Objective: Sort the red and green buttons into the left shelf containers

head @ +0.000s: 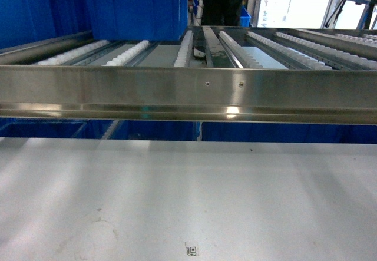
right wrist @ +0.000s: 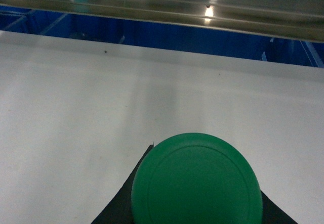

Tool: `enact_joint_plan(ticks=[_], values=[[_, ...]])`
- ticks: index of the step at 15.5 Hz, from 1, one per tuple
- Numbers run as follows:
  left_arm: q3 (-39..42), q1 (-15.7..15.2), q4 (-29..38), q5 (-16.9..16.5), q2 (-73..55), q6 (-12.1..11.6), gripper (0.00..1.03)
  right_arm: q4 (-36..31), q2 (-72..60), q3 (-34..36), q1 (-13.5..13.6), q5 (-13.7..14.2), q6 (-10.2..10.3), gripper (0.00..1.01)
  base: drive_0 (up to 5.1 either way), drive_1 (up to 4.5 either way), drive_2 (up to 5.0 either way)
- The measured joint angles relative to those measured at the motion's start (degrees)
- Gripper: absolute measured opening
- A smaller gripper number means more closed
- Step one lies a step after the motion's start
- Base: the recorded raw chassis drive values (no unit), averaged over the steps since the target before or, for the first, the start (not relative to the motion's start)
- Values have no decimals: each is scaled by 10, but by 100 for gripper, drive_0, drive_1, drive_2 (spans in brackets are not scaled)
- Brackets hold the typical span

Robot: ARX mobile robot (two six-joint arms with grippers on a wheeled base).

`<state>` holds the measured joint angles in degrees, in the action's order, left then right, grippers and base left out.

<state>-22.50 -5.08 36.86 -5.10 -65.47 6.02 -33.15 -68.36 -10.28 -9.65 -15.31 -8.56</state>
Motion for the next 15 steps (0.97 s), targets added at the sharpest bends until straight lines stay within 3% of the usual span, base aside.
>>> enact_joint_plan(ticks=[3,7,10,12,14,15], values=[[0,0,0,0,0,0,98,124,225,45,69,13,5,26,0,0,0],[0,0,0,0,0,0,98,205,366,73,127,72,18,26,0,0,0],[1,2,-19,21,0,-1,98,205,366,73,127,76,20,26,0,0,0],[-1,14,-27,66,-23,-10,98,205,366,73,127,76,21,26,0,0,0],[-12,25,-70,121,-83,-38,98,205,366,73,127,76,21,26,0,0,0],[-21,29,-95,133,-107,-45,98,205,366,73,127,76,21,26,0,0,0]])
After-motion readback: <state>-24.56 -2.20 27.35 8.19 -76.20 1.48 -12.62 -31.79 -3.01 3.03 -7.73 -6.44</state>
